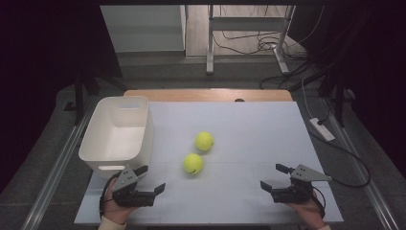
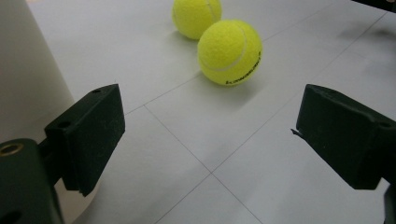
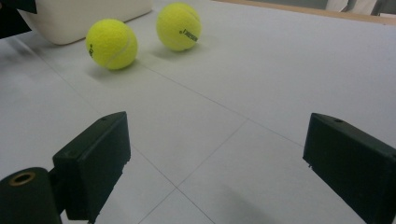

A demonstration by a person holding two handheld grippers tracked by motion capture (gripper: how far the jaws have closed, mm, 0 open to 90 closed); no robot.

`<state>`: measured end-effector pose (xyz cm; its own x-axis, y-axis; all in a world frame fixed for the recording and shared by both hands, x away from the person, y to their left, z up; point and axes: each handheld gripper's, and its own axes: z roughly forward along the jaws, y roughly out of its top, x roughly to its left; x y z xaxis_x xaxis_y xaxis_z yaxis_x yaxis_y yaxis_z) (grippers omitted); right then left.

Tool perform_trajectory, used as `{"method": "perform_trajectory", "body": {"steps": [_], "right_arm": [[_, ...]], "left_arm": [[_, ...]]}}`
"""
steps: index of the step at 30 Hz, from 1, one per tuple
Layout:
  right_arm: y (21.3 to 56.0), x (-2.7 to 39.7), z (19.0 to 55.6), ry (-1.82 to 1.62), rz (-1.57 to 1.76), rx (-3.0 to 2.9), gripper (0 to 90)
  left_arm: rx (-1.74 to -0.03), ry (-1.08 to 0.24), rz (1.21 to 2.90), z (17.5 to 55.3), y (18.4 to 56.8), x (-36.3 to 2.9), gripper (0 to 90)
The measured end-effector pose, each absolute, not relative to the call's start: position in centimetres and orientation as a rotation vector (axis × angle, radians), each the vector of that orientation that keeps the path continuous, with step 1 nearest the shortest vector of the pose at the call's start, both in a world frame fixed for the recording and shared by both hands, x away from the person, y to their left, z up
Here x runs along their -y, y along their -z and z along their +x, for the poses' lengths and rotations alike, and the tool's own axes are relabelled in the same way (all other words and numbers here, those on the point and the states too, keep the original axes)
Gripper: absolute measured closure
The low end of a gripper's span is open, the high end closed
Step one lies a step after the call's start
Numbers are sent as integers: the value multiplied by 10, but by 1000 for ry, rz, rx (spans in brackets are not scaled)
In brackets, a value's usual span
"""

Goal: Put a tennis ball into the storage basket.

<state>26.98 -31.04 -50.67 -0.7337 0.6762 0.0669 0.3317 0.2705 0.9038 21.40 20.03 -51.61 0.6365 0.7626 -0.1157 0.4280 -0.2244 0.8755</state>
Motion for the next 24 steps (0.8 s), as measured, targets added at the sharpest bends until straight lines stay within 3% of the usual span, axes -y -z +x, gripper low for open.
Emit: {"method": "perform_trajectory", "body": {"steps": [24], "right_arm": [[508,311,273,-1464,936,-2221,77]], "left_arm": [[-959,-404,1862,214,513,-195,91]]}}
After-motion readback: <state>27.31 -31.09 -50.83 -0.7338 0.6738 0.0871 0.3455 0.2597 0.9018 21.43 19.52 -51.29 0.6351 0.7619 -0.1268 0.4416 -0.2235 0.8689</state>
